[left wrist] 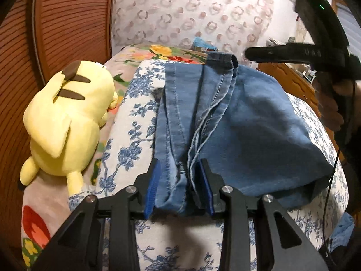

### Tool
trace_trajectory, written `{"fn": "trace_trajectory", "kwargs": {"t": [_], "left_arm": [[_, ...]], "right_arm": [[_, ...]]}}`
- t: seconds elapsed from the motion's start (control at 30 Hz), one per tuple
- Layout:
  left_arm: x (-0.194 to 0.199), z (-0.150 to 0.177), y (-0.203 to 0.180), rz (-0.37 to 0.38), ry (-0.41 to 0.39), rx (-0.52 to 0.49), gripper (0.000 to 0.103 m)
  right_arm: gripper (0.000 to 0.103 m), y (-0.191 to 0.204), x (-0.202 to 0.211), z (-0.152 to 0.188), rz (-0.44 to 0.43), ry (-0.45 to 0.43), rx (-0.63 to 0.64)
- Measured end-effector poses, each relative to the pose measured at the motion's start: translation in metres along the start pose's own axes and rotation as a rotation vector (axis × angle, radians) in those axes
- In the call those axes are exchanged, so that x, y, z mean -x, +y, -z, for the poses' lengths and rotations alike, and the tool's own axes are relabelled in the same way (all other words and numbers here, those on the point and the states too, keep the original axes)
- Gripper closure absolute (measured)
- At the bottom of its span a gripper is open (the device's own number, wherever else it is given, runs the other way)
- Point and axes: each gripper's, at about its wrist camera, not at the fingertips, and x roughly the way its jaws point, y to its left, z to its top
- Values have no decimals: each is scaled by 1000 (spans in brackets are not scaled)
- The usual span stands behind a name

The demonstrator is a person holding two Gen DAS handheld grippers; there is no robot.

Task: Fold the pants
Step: 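Fold the jeans over with the left tool and release, smoothing flat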

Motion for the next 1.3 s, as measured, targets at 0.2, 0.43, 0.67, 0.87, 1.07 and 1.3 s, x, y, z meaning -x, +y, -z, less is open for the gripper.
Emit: {"fn": "trace_trajectory", "kwargs": {"t": [0.2, 0.43, 0.67, 0.87, 1.07, 1.3], "left_arm": [[4, 7, 3, -7, -3, 12, 69], [9, 5, 2, -9, -8, -6, 69], [22, -1, 2, 3, -38, -20, 68], [29, -9, -3, 5, -60, -38, 57], [31, -15, -16, 27, -72, -67, 46], [27, -23, -44, 42, -75, -118, 46]], "right_arm": [[53, -20, -10, 8, 141, -10, 15], [53, -3, -51, 3, 143, 27, 75], [53, 20, -56, -15, 33, -21, 61], [53, 6, -26, -4, 55, -36, 32], [49, -11, 21, 22, 94, -73, -4], [43, -43, 58, 73, 174, -55, -78]]}}
